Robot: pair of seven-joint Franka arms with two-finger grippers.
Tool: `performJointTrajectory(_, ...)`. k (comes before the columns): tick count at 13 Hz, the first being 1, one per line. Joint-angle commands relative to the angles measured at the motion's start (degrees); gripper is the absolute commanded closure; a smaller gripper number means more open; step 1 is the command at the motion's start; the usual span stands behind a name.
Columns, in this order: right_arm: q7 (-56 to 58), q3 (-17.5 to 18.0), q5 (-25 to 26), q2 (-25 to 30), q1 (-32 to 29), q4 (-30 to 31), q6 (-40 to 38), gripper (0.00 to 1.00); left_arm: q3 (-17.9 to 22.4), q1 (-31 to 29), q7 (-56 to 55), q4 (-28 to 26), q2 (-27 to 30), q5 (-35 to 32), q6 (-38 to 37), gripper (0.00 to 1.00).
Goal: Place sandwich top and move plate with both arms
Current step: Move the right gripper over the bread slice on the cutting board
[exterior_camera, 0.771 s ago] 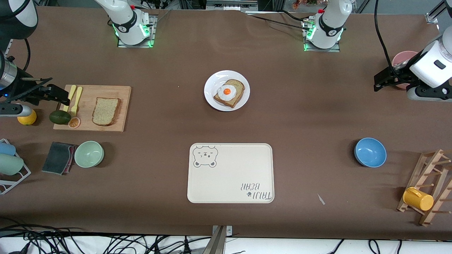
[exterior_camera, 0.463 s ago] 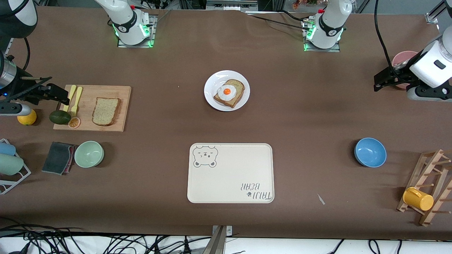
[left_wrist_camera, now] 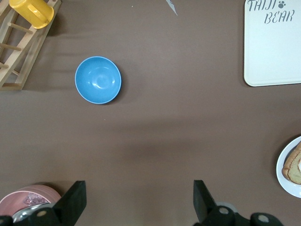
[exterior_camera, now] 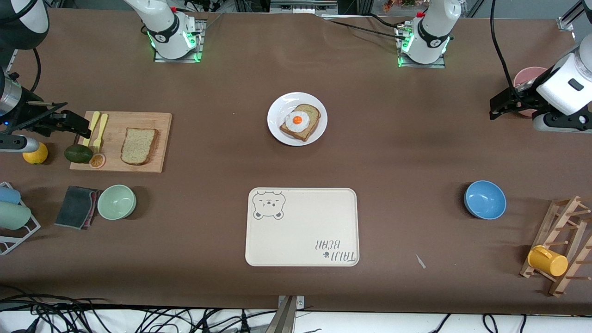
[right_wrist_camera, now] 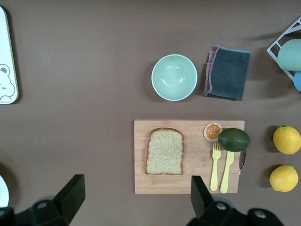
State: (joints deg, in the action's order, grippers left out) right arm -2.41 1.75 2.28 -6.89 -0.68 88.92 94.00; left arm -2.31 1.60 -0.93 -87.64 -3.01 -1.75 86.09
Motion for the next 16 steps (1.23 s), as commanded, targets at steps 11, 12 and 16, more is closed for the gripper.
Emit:
performJointTrajectory(11, -0.05, 0.53, 0.0, 1.36, -0.2, 1.26, 0.39, 0.01, -0.23, 0.07, -0.39, 1.59, -0.51, -0.88, -1.19, 0.0)
performJointTrajectory(12, -0.05, 0.53, 0.18, 1.36, -0.2, 1.26, 0.39, 0.01, -0.32, 0.07, -0.48, 1.51, -0.51, -0.88, -1.19, 0.0)
performJointTrajectory(16, 0.74, 0.36, -0.26, 1.09, -0.29, 1.52, 0.05, 0.02, -0.23, 0.07, -0.39, 1.6, -0.51, -0.88, -1.19, 0.0)
